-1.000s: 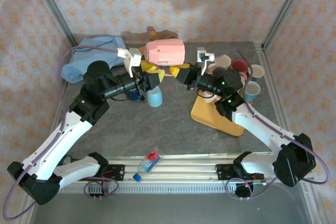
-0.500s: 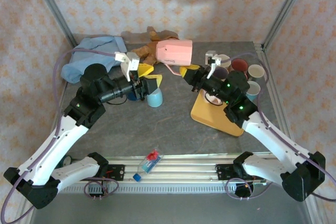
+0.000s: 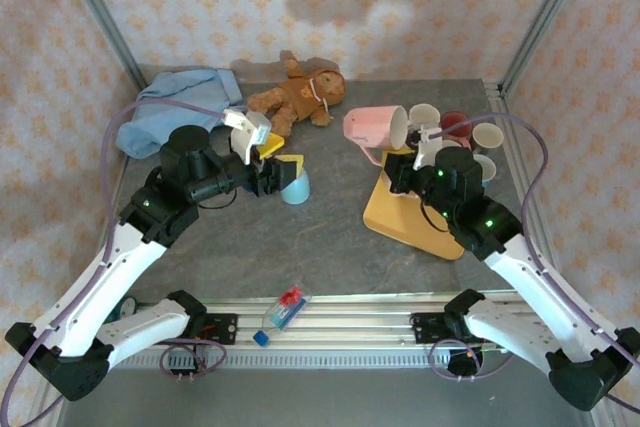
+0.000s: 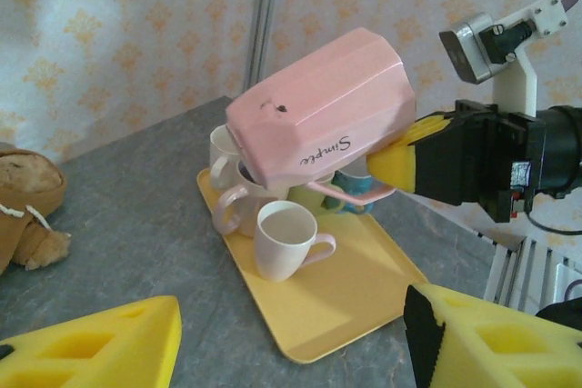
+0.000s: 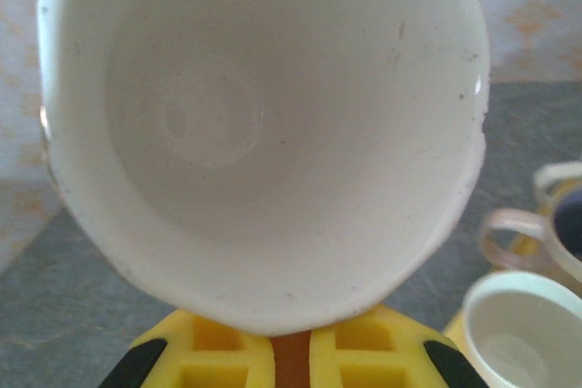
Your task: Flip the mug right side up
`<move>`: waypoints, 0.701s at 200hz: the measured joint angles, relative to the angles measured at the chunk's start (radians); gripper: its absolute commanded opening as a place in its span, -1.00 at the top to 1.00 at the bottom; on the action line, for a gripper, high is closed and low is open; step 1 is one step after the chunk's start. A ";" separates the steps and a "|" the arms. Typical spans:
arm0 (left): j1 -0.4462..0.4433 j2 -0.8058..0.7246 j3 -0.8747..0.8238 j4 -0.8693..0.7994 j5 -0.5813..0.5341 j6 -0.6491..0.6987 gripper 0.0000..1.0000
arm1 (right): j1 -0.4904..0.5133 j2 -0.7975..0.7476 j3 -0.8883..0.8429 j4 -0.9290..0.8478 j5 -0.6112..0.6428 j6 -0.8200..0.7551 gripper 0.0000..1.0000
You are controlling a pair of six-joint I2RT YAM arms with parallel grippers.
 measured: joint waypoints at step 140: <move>0.000 0.000 -0.028 -0.045 -0.018 0.063 -0.56 | -0.002 0.217 0.215 -0.696 0.527 0.339 1.00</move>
